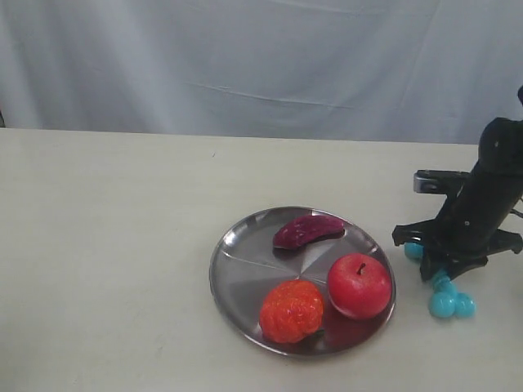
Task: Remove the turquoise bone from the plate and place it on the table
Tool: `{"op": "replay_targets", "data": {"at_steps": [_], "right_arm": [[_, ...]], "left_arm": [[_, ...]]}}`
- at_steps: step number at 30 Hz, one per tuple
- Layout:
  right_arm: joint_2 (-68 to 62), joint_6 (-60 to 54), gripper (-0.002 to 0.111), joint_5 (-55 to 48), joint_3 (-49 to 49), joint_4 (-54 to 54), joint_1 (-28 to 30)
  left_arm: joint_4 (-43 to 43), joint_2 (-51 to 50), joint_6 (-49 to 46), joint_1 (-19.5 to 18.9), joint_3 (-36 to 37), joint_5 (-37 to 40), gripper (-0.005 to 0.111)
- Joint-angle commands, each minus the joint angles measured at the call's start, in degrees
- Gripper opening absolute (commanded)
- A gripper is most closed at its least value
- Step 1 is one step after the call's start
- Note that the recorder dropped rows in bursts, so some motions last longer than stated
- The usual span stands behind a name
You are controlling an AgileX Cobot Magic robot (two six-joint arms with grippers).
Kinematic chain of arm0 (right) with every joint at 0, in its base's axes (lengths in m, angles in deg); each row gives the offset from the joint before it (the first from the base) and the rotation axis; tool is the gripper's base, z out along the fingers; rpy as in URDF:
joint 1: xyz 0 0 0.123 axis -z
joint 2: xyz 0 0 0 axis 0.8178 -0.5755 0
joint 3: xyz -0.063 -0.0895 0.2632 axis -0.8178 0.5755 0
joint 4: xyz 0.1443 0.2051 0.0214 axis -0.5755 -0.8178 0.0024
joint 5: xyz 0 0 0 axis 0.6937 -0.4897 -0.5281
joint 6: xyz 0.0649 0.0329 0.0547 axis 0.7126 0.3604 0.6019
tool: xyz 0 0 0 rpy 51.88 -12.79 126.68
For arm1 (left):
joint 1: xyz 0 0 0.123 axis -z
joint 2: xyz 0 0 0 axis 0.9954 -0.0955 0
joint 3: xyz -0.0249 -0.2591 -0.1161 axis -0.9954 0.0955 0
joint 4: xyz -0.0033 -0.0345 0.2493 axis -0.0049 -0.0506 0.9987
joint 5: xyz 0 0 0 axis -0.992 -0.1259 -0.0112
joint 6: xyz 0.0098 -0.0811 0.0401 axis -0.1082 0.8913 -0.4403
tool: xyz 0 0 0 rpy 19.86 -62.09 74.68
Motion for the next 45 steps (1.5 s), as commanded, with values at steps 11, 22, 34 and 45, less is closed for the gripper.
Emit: {"op": "replay_targets", "data": {"at_steps": [11,22,34,45], "right_arm": [[14.5,-0.9,0.046,-12.0,-6.0,0.0,-0.4],[46.3,-2.8,0.000,2.0,-5.5,1.2,-0.4],[88.7,-5.9,0.000,25.3,20.7,2.7,-0.4],[105.5,-5.7,0.000,25.5,32.0,0.8,-0.4]], "left_arm": [[-0.1,0.1,0.2,0.4,0.1,-0.3,0.000],[-0.1,0.1,0.2,0.4,0.1,-0.3,0.000],[-0.1,0.1,0.2,0.4,0.1,-0.3,0.000],[-0.1,0.1,0.2,0.4,0.1,-0.3,0.000]]}}
